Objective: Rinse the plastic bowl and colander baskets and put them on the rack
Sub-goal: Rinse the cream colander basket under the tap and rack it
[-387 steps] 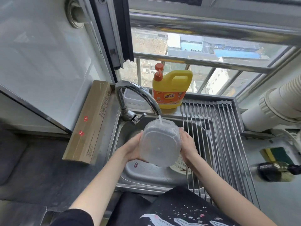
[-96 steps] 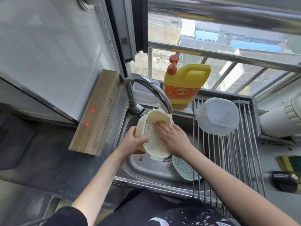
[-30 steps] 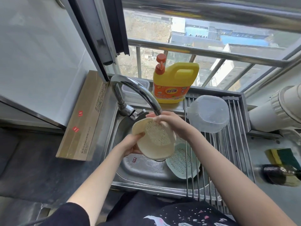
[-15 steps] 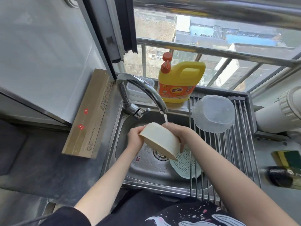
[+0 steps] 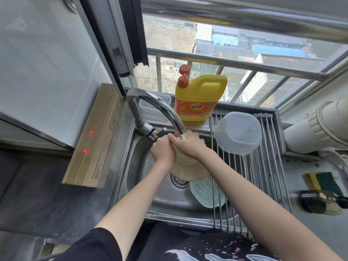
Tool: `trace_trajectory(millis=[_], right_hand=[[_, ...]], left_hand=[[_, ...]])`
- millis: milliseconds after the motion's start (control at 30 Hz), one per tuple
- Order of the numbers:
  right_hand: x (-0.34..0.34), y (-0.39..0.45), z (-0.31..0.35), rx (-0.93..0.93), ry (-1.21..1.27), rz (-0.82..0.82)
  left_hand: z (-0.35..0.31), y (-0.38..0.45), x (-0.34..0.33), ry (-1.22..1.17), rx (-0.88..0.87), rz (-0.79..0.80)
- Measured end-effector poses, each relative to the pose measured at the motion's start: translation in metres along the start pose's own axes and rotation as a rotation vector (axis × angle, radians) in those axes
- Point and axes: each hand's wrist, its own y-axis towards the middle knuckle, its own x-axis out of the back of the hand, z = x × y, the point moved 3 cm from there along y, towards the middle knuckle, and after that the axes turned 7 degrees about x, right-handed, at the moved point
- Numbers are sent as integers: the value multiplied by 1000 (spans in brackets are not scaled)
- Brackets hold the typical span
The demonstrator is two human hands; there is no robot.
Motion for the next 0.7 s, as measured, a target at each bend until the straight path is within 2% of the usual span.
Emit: trace_trajectory(millis=[167, 267, 433, 500, 567, 700], right_hand=[[15, -8, 2, 139, -317, -185], [18, -8, 5, 134, -396, -252], [24, -12, 6, 171, -435, -329], [31, -15, 1, 148, -387, -408], [37, -12, -6, 46, -314, -458], [30, -17, -13, -35, -334, -390]], left_hand=[[-7, -5, 13, -80, 36, -49], [-15, -15, 19, -139, 43, -68], [-13, -6, 14, -319, 13, 30], [-2, -1, 9, -403, 94, 37], [11, -1, 2, -454, 232, 29], [27, -9, -25, -692, 533, 273]])
